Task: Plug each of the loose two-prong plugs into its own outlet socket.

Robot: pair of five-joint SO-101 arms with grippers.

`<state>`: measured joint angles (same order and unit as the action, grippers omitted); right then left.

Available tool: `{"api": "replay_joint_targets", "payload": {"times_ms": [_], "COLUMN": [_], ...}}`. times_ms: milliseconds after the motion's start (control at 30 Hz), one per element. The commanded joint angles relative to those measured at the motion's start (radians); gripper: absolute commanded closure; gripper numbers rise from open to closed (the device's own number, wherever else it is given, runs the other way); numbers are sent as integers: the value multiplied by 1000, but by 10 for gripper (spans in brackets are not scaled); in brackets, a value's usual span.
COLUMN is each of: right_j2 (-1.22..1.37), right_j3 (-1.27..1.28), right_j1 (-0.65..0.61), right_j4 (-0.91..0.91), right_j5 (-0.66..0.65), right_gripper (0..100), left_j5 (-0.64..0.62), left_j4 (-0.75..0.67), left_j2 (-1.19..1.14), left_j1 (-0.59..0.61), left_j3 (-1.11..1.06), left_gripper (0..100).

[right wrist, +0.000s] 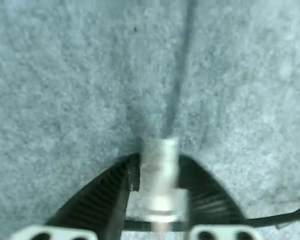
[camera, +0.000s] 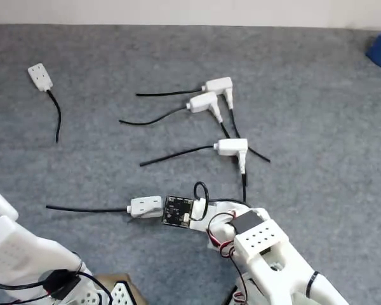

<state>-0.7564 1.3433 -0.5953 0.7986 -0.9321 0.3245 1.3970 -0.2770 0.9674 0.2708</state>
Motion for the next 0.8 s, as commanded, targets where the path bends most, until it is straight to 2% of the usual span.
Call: {"api": "replay_joint_targets", "payload": {"times_ms": [0, 233, 400, 500, 633, 700, 767], "right_j2": [-1, -10, -12, -4, -5, -12, -12], "right_j3": [-27, -76, -286, -387, -344, -329, -367], "right_j1": [12, 10, 10, -8, -79, -88, -81], "right_j4": [-10, -2, 151, 236, 292, 292, 285], "right_j5": [9, 176, 341, 334, 285, 336, 431], "right_gripper": [978, 991, 991, 989, 991, 992, 992], "left_j5": [9, 49, 115, 126, 129, 132, 189], "left_j4": [-5, -5, 48, 86, 86, 87, 106], "left_j2": [21, 19, 19, 19, 19, 19, 19], "left_j1": [7, 22, 1, -19, -16, -16, -22], "left_j3": [35, 30, 30, 33, 36, 33, 33], "left_gripper": [793, 795, 795, 796, 796, 796, 796]}}
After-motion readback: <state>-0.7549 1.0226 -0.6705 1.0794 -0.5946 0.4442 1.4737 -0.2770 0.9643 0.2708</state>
